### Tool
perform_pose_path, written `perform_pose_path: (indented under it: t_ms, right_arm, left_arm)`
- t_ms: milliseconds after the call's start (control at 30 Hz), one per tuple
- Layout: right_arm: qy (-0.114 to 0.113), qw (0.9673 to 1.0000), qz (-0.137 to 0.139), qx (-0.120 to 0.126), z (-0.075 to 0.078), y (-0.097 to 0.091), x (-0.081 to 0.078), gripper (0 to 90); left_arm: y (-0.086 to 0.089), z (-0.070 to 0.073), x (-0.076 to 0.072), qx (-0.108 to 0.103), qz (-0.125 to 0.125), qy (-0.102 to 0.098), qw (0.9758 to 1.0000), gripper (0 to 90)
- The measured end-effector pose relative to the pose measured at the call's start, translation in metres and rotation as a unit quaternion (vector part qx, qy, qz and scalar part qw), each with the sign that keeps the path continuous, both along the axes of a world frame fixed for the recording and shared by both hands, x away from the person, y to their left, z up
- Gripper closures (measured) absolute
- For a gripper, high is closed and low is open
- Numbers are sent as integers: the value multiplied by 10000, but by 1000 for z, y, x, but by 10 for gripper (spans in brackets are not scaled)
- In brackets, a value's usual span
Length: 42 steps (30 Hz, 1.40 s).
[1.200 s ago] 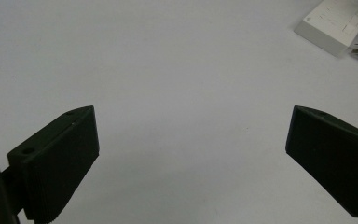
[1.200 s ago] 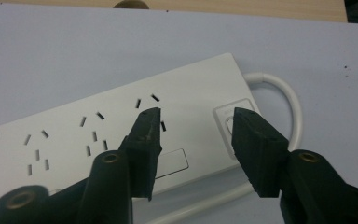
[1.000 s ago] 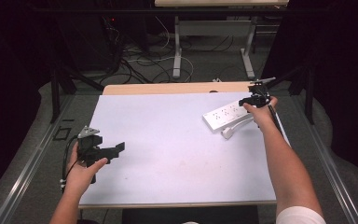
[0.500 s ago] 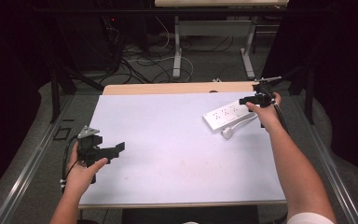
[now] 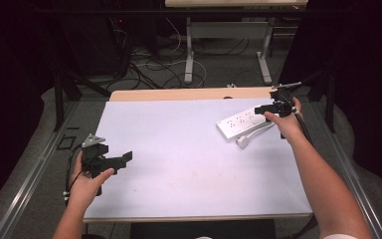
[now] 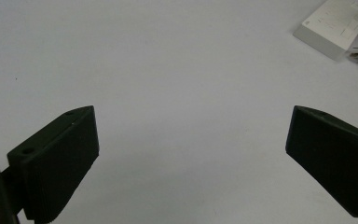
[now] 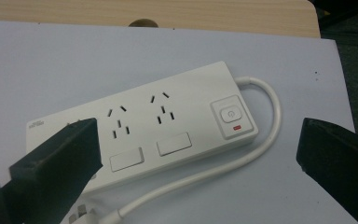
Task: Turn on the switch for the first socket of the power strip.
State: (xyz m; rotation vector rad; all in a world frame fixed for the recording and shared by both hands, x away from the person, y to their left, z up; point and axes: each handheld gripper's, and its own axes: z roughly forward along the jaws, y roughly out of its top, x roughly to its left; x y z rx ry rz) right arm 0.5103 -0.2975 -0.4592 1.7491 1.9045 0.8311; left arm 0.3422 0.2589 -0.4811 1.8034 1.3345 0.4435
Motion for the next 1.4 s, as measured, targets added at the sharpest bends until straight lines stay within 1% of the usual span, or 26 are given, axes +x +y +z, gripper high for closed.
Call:
perform_pose_path:
  t_ms: [33, 67, 100, 167, 200, 300, 333, 367, 433, 467, 500, 667, 700, 733, 833, 867, 900, 933, 1033, 1067, 1100, 1133, 1233, 1267, 1400]
  right_arm:
    - [-6, 9999, 83, -64, 0, 0, -1, 0]
    - [-16, 9999, 110, -69, 1, 1, -2, 0]
    - [13, 9999, 139, -70, 2, 2, -4, 0]
    - [8, 9997, 231, -75, 3, 4, -7, 0]
    - [16, 9996, 262, -65, 4, 5, -8, 0]
    - [-28, 9992, 381, -95, 7, 9, -14, 0]
    - [-42, 9992, 397, -85, 8, 11, -16, 0]
    - [-72, 9989, 441, -113, 9, 11, -18, 0]
    - [-60, 9991, 429, -40, 12, 14, -22, 0]
    - [-81, 9989, 448, -52, 13, 15, -24, 0]
    - [-102, 9988, 479, -76, 14, 15, -26, 0]
    - [-182, 9983, 545, -43, 16, 18, -36, 0]
    - [-209, 9980, 599, -52, 15, 18, -37, 0]
    - [-193, 9981, 589, -43, 15, 19, -40, 0]
    - [-222, 9977, 642, -50, 15, 19, -46, 0]
    - [-230, 9976, 655, -45, 15, 18, -48, 0]
    - [-239, 9973, 691, -47, 14, 18, -50, 0]
    - [-256, 9974, 675, -20, 14, 18, -52, 0]
    - [-258, 9973, 685, 9, 15, 16, -58, 0]
    - [-265, 9973, 692, 8, 16, 16, -60, 0]
    - [-292, 9973, 679, -20, 16, 16, -63, 0]
    - [-316, 9970, 703, -40, 16, 15, -65, 0]
    - [-329, 9967, 746, 11, 18, 15, -72, 0]
    - [-350, 9965, 764, 9, 19, 15, -75, 0]
    - [-444, 9956, 822, -41, 23, 15, -87, 0]
  left_arm:
    - [1, 0, 0, 26, 7, -15, 10000, 24]
    - [1, 1, 0, -20, 40, -16, 10000, 24]
    - [2, 1, 0, 7, 19, 13, 10000, 23]
    - [2, 1, 0, -59, 62, -22, 10000, 23]
    - [2, 1, 0, -33, 40, -35, 10000, 20]
    - [2, 1, 0, -32, 16, -9, 10000, 5]
    - [1, 1, -1, -89, 43, -37, 9999, 4]
    - [0, 1, -1, -100, 45, -27, 9999, 4]
    - [0, 1, -2, -103, 25, -26, 9999, 4]
    - [0, 1, -2, -99, 10, 3, 10000, 4]
    - [0, 1, -2, -112, 14, -5, 9999, 4]
    - [-2, 2, -3, -191, 6, -59, 9998, 4]
    - [-2, 3, -3, -225, -21, -82, 9997, 4]
    - [-1, 3, -4, -214, -88, -95, 9997, 4]
    - [-2, 4, -4, -199, -149, -180, 9995, 4]
    - [-2, 5, -4, -201, -175, -146, 9995, 4]
    - [-3, 4, -4, -229, -158, -190, 9994, 4]
    - [-2, 6, -5, -229, -239, -106, 9994, 4]
    - [-3, 6, -5, -208, -232, -117, 9994, 4]
    - [-4, 5, -5, -223, -199, -158, 9994, 4]
    - [-4, 5, -5, -221, -200, -144, 9995, 4]
    - [-4, 5, -5, -187, -185, -183, 9995, 4]
    - [-4, 4, -5, -177, -166, -147, 9996, 4]
    - [-5, 4, -5, -218, -139, -121, 9996, 4]
    - [-5, 4, -5, -230, -140, -90, 9996, 4]
